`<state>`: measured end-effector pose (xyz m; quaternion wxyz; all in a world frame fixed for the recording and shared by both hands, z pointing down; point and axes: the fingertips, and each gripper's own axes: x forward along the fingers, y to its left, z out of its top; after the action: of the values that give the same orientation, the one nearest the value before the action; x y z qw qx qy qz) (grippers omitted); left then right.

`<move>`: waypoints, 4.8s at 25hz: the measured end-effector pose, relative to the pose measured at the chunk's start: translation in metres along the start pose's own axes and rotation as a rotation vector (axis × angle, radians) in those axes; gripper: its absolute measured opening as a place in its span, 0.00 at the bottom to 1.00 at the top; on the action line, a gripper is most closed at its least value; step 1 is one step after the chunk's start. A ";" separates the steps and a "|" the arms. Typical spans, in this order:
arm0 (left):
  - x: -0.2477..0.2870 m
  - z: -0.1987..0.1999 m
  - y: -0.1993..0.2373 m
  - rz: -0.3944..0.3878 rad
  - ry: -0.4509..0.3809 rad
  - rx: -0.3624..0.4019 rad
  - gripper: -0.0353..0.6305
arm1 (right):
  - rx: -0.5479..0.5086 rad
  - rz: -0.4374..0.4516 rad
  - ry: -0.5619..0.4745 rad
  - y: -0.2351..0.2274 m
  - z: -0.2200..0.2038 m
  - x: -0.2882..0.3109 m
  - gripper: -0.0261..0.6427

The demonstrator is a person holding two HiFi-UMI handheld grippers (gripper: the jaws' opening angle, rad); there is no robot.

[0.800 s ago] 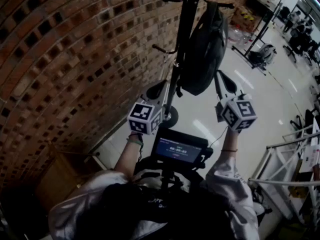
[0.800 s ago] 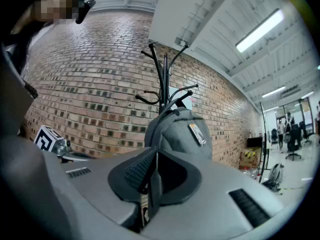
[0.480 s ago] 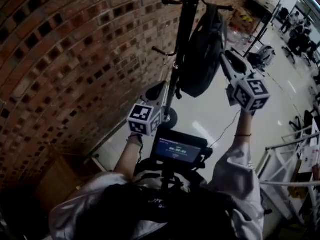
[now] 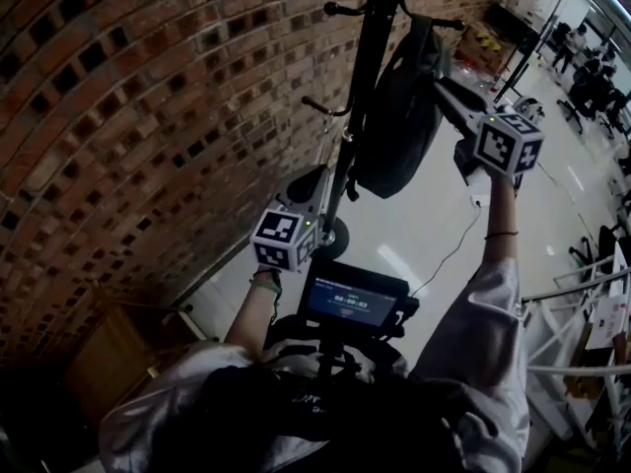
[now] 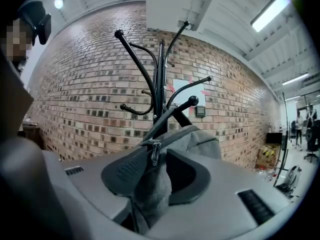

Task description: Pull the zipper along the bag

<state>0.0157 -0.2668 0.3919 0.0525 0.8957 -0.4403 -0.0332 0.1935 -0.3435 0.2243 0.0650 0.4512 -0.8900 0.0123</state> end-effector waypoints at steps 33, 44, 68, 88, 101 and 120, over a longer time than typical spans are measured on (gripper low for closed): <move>0.002 -0.004 0.002 0.011 -0.012 -0.013 0.06 | -0.603 -0.207 0.224 0.023 0.023 0.008 0.05; 0.003 -0.003 0.003 0.010 -0.017 -0.040 0.06 | -0.519 -0.182 0.222 0.032 0.023 0.002 0.05; 0.021 -0.002 -0.017 -0.073 -0.033 -0.034 0.06 | -0.447 -0.126 0.289 0.047 0.016 0.004 0.07; 0.013 -0.001 -0.007 -0.033 -0.022 -0.053 0.06 | -0.671 -0.345 0.253 0.021 0.006 0.017 0.06; 0.021 0.003 -0.016 -0.064 -0.044 -0.040 0.06 | -0.672 -0.114 0.492 0.050 0.010 0.021 0.06; 0.052 -0.007 -0.042 -0.132 -0.021 -0.041 0.06 | -0.732 -0.087 0.561 0.051 -0.003 0.018 0.06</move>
<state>0.0811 -0.2819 0.3930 0.0638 0.9211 -0.3801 -0.0550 0.1417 -0.3275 0.2315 0.4589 0.4148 -0.7640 -0.1836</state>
